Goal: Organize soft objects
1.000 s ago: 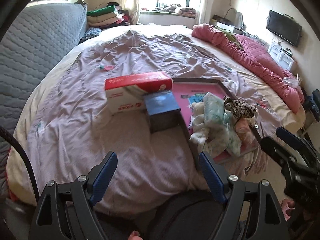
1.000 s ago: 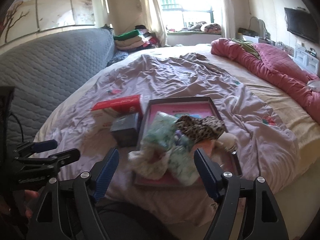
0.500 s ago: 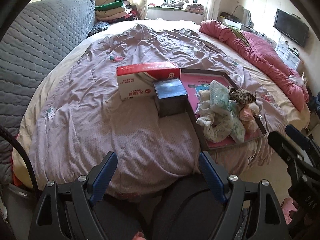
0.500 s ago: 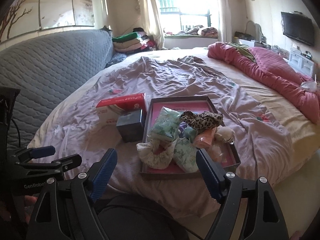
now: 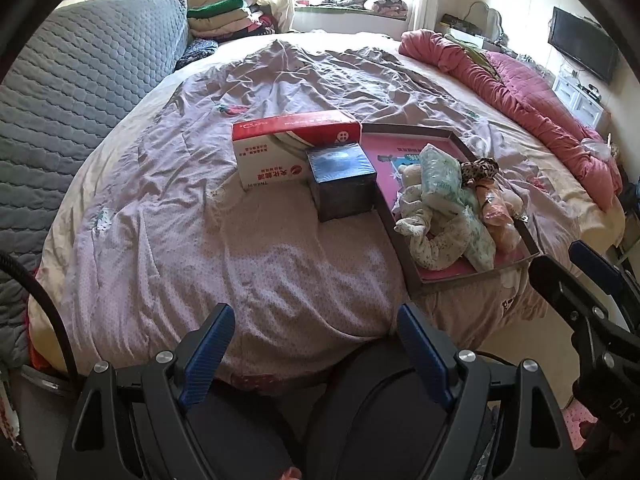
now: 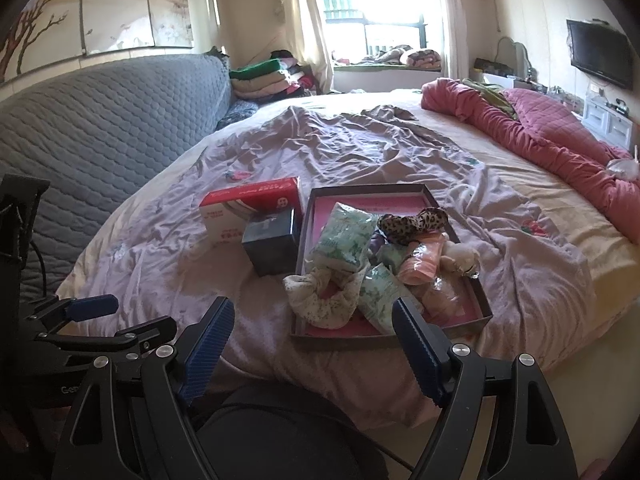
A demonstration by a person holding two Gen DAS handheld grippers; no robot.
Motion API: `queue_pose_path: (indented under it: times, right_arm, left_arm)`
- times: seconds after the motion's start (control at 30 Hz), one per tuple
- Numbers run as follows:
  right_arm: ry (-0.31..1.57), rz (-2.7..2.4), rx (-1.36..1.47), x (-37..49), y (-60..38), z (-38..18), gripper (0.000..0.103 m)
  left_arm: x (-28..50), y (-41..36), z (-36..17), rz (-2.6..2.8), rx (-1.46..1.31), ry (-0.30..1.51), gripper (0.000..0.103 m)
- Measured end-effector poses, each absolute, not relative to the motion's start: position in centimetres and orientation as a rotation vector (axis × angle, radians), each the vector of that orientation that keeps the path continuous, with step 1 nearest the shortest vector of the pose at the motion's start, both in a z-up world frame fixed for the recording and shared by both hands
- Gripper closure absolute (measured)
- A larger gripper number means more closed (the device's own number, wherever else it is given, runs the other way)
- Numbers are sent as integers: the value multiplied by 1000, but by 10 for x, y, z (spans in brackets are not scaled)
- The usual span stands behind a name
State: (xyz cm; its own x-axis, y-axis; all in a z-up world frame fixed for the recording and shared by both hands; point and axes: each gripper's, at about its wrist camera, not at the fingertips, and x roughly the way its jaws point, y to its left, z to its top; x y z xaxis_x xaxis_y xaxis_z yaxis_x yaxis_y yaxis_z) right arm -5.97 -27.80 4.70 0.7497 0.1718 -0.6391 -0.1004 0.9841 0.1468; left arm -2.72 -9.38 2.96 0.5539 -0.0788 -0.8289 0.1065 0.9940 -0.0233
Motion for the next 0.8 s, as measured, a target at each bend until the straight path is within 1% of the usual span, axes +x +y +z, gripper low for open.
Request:
queue_pose_path:
  times: [0.8]
  right_arm:
    - [711,136,89,-60,-277,46,21]
  left_arm:
    - [-25,-91,26,-99,26,990,20]
